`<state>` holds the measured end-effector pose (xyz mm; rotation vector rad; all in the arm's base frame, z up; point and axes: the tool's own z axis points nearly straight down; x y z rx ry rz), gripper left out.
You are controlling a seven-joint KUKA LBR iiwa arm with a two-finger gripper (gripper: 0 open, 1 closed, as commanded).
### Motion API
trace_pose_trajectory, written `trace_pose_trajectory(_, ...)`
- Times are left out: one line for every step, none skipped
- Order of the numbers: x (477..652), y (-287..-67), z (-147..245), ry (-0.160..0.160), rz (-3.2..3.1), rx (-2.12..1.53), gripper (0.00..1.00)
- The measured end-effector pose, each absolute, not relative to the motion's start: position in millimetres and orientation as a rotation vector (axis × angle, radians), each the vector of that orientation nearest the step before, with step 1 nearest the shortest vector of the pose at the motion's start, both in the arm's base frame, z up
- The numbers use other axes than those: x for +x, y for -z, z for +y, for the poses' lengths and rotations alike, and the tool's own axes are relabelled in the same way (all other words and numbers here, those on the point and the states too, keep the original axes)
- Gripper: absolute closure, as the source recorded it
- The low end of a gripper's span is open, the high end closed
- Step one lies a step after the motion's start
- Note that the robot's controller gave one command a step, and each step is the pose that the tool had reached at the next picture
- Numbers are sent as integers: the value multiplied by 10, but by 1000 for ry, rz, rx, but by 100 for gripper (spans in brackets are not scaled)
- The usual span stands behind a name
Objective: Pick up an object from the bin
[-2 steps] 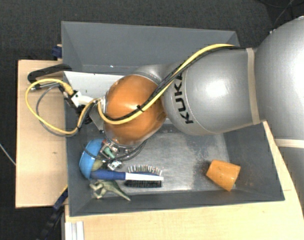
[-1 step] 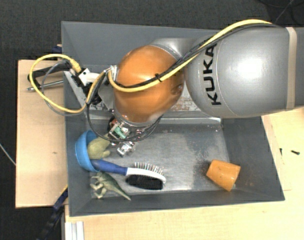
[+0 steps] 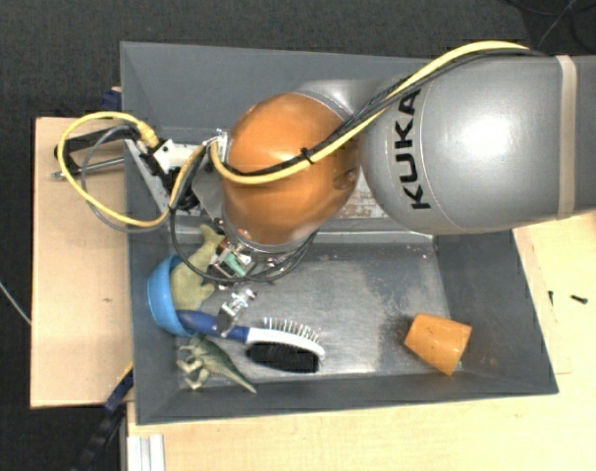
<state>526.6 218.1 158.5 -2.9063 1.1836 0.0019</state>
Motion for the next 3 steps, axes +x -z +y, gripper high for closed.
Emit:
trace_pose_trajectory(5048, -1066, 1186, -5, 1422, -2805, 0)
trace_pose_trajectory(5054, -1080, 1215, -3, 1413, -2804, 100)
trace_pose_trajectory(5234, -2195, 1281, 9, 1478, -2762, 100)
